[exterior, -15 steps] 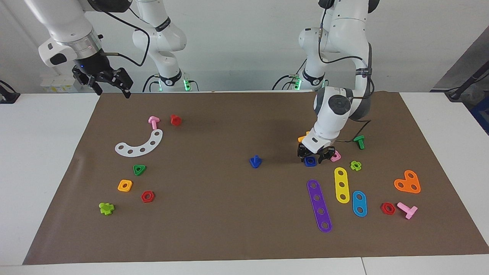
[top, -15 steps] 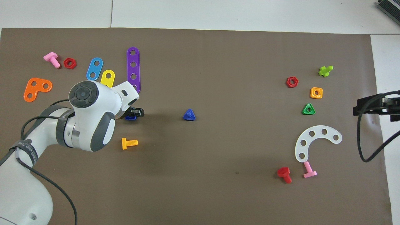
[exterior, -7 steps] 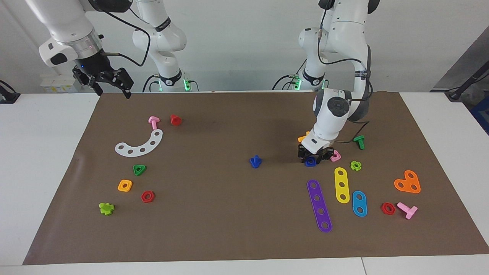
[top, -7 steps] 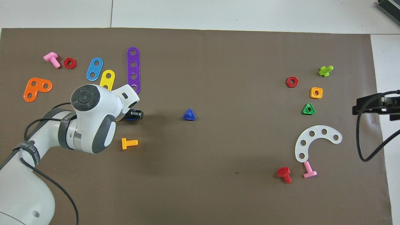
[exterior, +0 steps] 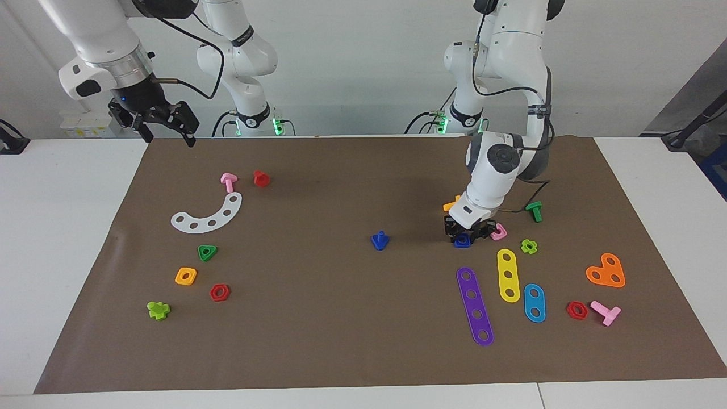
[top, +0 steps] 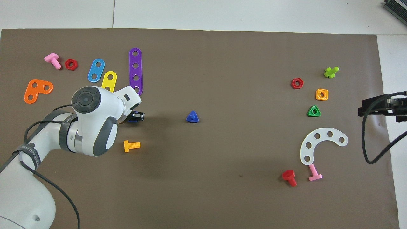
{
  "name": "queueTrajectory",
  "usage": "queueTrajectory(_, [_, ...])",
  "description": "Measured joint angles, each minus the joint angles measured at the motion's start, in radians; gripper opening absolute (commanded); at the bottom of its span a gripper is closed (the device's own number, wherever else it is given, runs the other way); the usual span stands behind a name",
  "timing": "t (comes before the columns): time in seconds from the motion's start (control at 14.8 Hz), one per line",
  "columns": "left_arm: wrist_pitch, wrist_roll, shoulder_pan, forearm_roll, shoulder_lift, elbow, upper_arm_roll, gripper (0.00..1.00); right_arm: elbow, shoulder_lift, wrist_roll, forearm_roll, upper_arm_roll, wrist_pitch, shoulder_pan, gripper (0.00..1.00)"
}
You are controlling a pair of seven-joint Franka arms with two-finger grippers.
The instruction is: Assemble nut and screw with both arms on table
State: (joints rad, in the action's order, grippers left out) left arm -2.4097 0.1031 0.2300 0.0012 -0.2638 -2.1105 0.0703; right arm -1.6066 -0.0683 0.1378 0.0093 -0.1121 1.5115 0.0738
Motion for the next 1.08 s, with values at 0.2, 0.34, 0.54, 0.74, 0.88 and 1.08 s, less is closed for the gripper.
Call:
queueTrajectory(0.2, [0.0, -0.001, 0.0, 0.0, 0.0, 0.0, 0.0, 0.28, -0.001, 0.0, 0.0, 0.0, -0.026, 0.001, 0.011, 1.0])
queueTrajectory(0.34, [0.0, -0.001, 0.0, 0.0, 0.0, 0.0, 0.0, 0.22, -0.001, 0.004, 0.0, 0.0, -0.026, 0.002, 0.011, 1.0])
queueTrajectory(0.54, [0.002, -0.001, 0.001, 0.0, -0.001, 0.016, 0.003, 0.13, -0.001, 0.011, 0.0, 0.0, -0.025, 0.003, 0.012, 1.0])
queueTrajectory(0.74, [0.065, 0.007, 0.005, 0.0, -0.005, 0.081, 0.006, 0.13, -0.002, 0.012, 0.0, 0.0, -0.019, 0.003, 0.012, 1.0])
queueTrajectory(0.88, [0.112, 0.046, 0.026, 0.0, -0.013, 0.136, 0.006, 0.13, -0.002, 0.012, 0.0, 0.0, -0.009, 0.003, 0.006, 1.0])
queueTrajectory(1.08, [0.169, 0.107, 0.079, 0.0, -0.027, 0.197, 0.007, 0.12, -0.003, 0.012, 0.0, 0.0, 0.013, 0.003, -0.006, 1.0])
